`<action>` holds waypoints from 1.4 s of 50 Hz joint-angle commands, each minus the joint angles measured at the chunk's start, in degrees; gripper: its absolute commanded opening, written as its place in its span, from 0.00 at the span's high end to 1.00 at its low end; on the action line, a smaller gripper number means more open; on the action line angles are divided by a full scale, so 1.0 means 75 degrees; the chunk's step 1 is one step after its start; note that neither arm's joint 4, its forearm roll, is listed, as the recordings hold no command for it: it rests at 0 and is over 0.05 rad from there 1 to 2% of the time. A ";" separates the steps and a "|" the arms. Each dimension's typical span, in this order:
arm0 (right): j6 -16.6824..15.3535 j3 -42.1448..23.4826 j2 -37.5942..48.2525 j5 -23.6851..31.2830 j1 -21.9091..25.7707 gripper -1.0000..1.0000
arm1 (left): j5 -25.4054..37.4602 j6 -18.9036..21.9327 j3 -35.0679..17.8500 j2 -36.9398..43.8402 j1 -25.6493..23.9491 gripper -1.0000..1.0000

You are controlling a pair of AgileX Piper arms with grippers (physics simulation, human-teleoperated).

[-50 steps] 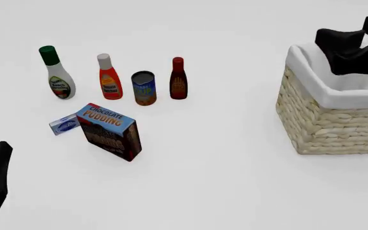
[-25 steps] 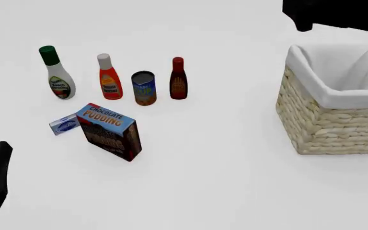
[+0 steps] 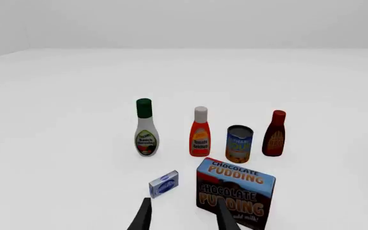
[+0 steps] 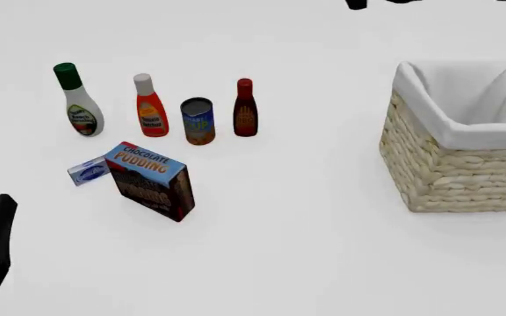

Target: Pick the bbq sauce and place it in the basket.

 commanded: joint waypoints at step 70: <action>-0.0055 -1.0617 0.8142 0.4763 0.0613 0.00 | 0.0000 0.0000 0.0000 0.0000 0.0000 0.00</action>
